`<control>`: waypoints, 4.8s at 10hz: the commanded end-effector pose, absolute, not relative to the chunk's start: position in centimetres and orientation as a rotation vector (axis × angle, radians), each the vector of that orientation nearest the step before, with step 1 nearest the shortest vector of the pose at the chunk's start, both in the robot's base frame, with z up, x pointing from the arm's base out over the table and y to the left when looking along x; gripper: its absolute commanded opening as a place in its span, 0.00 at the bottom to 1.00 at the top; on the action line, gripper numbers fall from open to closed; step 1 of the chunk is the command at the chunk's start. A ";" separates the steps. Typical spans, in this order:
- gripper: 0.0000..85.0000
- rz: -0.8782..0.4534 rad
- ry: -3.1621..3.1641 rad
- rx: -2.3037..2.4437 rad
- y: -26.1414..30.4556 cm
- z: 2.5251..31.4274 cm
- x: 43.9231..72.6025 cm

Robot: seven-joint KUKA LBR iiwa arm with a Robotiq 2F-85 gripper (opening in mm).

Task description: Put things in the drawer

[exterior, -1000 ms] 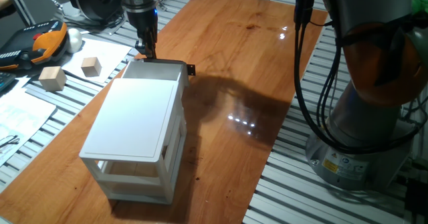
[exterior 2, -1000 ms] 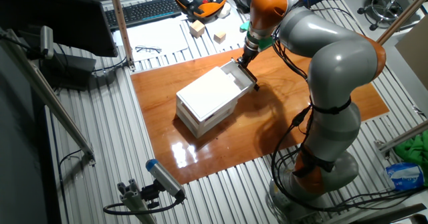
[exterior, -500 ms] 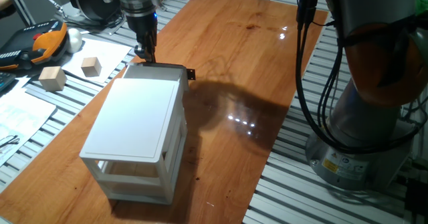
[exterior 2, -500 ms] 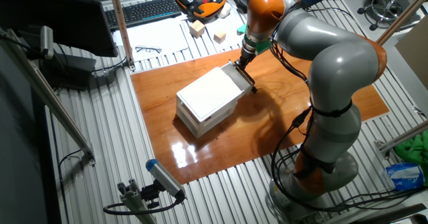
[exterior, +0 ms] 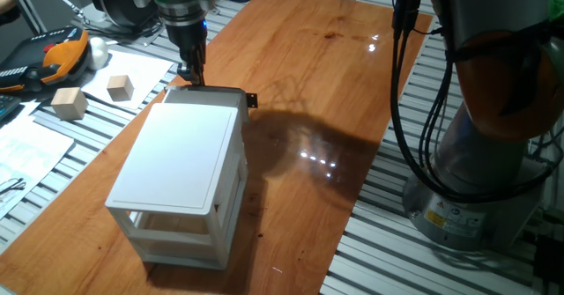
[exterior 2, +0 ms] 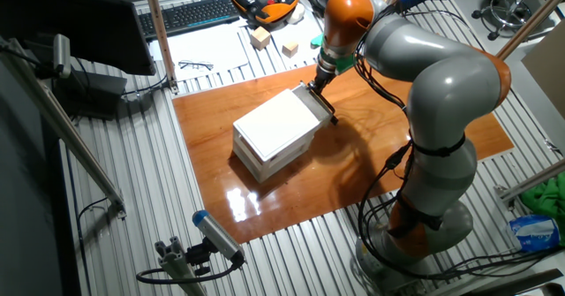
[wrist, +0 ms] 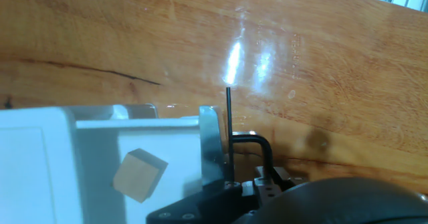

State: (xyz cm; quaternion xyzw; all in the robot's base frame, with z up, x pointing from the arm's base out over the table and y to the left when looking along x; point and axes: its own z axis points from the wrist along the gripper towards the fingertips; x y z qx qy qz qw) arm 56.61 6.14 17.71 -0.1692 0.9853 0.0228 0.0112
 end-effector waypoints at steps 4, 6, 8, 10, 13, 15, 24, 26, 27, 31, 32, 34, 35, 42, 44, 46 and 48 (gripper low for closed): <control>0.00 0.076 3.074 -0.505 6.9 17.7 56.1; 0.00 0.076 3.074 -0.495 7.3 17.7 55.8; 0.00 0.080 3.074 -0.483 7.7 17.7 55.5; 0.00 0.086 3.067 -0.484 7.9 17.6 55.4; 0.00 0.088 3.067 -0.476 8.1 17.5 55.3; 0.00 0.075 3.081 -0.418 8.3 17.6 55.1; 0.00 0.095 3.047 -0.506 8.6 17.5 54.8; 0.00 0.093 3.036 -0.547 8.6 17.6 54.8; 0.00 0.092 3.033 -0.556 8.6 17.6 54.8; 0.00 0.074 3.036 -0.550 8.9 18.0 54.4; 0.00 0.071 3.036 -0.552 9.0 18.0 54.3; 0.00 0.072 3.038 -0.541 9.3 17.8 54.0; 0.00 0.072 3.038 -0.538 9.4 17.7 53.9; 0.00 0.086 3.039 -0.526 9.9 17.8 53.3; 0.00 0.083 3.037 -0.530 10.0 17.9 53.2; 0.00 0.070 3.033 -0.535 10.0 18.0 53.1; 0.00 0.067 3.032 -0.534 10.3 17.8 52.8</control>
